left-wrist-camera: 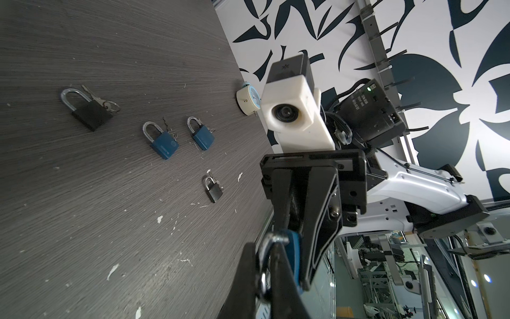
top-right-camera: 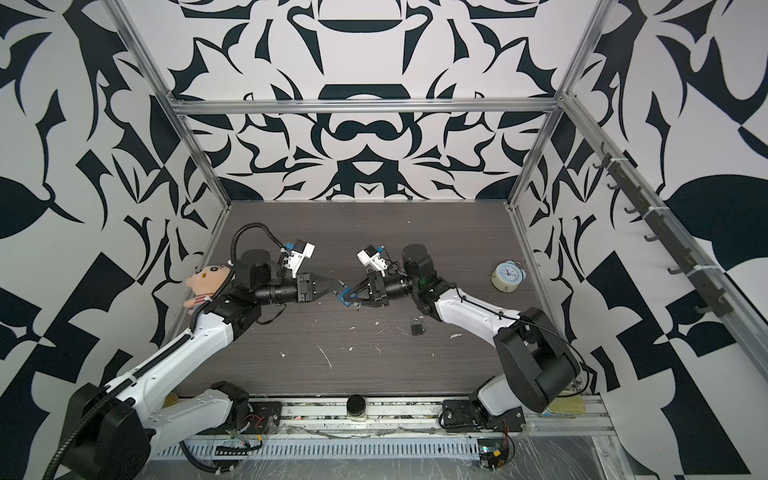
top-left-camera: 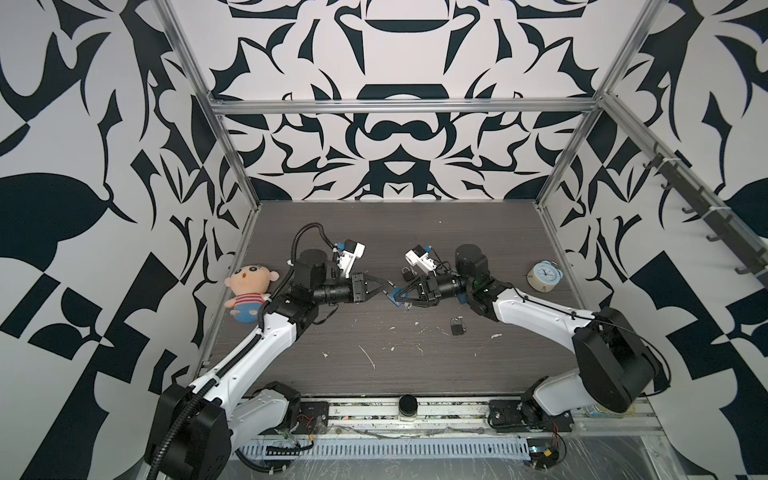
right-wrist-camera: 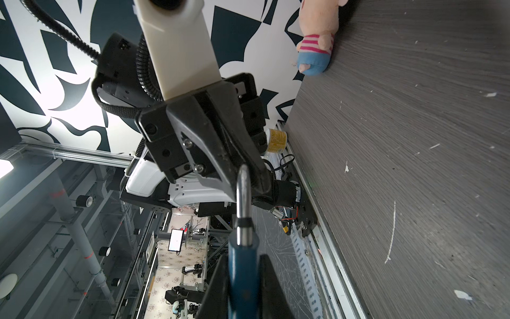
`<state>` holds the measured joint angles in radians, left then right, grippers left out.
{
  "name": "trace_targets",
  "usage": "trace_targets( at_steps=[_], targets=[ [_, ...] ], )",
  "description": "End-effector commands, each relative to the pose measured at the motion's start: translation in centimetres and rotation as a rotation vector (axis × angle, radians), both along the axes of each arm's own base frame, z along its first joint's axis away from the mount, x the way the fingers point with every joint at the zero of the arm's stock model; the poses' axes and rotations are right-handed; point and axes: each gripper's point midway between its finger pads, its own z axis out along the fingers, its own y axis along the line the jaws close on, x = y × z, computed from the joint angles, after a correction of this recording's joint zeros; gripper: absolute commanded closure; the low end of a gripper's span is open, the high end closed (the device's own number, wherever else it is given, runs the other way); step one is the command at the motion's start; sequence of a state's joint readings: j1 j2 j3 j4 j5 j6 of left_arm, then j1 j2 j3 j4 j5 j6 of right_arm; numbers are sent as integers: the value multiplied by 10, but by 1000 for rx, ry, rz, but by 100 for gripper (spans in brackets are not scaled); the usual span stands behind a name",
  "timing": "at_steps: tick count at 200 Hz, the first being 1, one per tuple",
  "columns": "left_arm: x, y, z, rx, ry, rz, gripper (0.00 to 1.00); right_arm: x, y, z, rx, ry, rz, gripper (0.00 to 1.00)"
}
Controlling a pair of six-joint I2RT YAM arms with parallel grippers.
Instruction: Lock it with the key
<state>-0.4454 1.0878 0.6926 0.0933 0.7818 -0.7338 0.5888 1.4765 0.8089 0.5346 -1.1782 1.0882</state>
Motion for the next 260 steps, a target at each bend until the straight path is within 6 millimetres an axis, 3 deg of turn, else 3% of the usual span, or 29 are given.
trace_targets(
  at_steps=[1, 169, 260],
  targets=[
    [-36, -10, -27, 40, 97, -107, 100, 25, 7, 50, 114, -207, -117, 100],
    [-70, -30, -40, 53, 119, -151, 100, 47, 18, 61, 137, -260, -160, 100],
    [-87, -41, -43, 46, 119, -201, 100, 70, 31, 45, 132, -249, -181, 100]
  ],
)
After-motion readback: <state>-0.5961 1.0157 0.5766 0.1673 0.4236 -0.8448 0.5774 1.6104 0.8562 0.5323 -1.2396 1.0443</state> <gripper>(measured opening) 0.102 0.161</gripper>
